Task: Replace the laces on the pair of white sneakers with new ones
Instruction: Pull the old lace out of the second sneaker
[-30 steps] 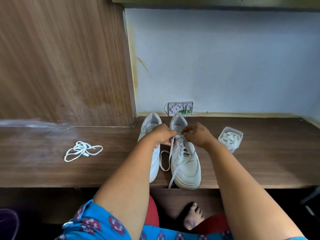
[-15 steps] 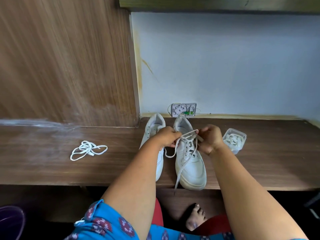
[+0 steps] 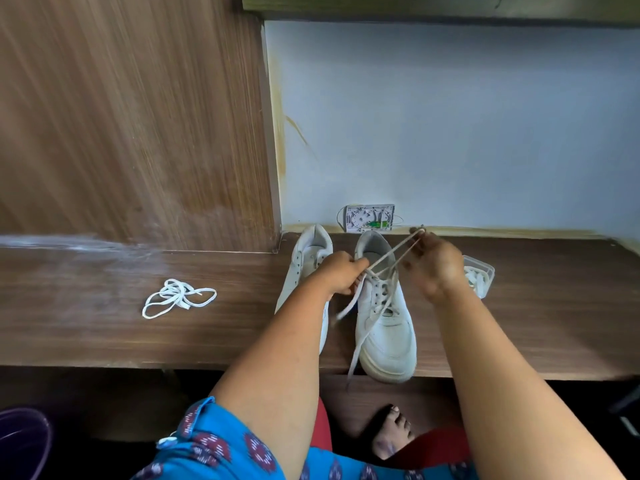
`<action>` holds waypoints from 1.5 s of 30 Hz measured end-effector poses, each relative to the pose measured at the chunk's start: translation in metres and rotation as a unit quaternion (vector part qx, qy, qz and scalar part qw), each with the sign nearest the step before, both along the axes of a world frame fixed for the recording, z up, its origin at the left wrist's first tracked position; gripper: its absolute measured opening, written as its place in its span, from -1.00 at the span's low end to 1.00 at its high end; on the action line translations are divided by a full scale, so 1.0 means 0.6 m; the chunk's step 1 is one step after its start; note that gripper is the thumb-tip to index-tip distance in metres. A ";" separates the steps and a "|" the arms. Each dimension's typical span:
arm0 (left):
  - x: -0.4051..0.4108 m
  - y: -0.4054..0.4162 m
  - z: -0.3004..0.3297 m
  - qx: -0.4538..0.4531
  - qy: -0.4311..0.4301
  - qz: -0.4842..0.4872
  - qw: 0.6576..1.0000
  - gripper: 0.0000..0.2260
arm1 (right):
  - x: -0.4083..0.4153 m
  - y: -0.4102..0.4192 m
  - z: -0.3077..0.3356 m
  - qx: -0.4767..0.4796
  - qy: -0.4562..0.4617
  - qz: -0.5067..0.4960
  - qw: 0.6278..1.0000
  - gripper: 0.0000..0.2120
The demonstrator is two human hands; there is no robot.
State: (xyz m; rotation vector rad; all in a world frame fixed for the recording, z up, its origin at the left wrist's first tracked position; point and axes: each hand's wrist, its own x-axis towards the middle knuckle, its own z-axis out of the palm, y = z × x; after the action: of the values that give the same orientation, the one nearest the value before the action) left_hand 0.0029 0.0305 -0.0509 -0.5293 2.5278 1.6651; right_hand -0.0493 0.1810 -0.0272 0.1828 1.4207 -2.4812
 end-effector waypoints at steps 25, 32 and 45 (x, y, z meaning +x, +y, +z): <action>0.001 0.011 -0.003 -0.079 0.019 0.003 0.997 -0.71 | 0.014 -0.009 0.009 -0.062 0.074 -0.004 0.995 -0.69; -0.002 0.009 -0.001 -0.119 -0.004 0.012 0.993 -0.70 | -0.005 0.044 0.015 -0.303 -0.025 -0.031 0.952 -0.82; -0.042 0.042 -0.006 -0.356 0.051 -0.070 0.930 -0.69 | -0.027 0.012 -0.052 0.585 0.359 0.153 0.711 -0.77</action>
State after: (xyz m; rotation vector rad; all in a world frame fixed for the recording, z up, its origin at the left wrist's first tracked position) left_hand -0.0220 0.0555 -0.0545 -0.2801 3.1197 0.6977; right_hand -0.0652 0.1884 -0.0583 -0.8022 2.8293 -1.0089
